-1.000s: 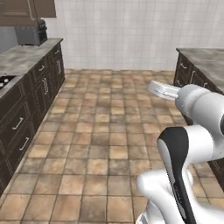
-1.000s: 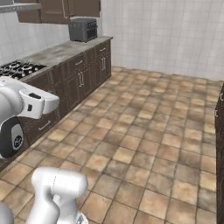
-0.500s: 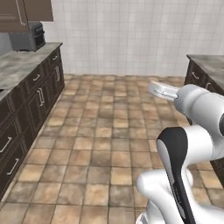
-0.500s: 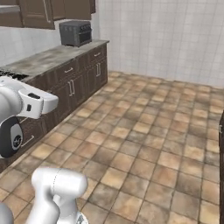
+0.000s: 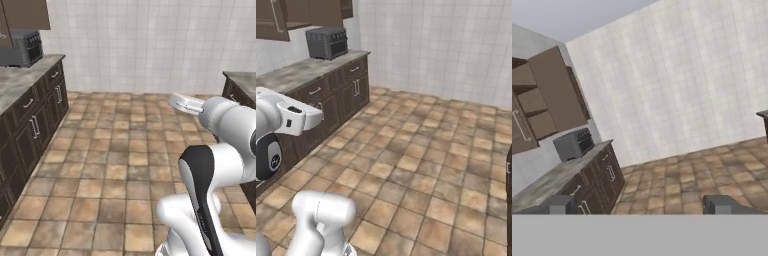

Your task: Open the cabinet directly in front. Then move the beer and the mug to the dining counter with the candle on it.

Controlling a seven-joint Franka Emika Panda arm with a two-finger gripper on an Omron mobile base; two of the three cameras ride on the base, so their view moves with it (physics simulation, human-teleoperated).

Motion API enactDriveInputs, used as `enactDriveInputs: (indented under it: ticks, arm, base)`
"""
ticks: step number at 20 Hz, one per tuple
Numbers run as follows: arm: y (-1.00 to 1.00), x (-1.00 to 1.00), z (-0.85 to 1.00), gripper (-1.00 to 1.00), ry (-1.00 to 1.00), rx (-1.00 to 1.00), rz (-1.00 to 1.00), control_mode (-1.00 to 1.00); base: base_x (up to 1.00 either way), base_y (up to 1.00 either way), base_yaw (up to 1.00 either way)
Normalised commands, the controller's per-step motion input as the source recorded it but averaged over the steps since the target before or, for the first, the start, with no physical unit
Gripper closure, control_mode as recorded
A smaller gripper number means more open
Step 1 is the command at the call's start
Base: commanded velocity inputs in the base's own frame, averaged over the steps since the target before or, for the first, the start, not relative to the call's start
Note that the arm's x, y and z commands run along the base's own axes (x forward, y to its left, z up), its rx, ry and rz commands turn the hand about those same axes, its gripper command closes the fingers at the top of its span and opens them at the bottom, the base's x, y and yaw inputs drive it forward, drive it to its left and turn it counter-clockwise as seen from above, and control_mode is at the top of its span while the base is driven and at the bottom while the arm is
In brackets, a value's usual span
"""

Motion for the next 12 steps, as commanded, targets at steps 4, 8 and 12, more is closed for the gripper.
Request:
enactDriveInputs:
  ticks: [4,8,12]
  arm:
    - [0.0,0.0,0.0,-1.0,0.0,0.0,0.0,1.0]
    - [0.0,0.0,0.0,-1.0,0.0,0.0,0.0,1.0]
    - [0.0,0.0,0.0,-1.0,0.0,0.0,0.0,1.0]
  base:
    - [1.0,-0.09,0.0]
    - [1.0,-0.04,0.0]
    - [1.0,0.0,0.0]
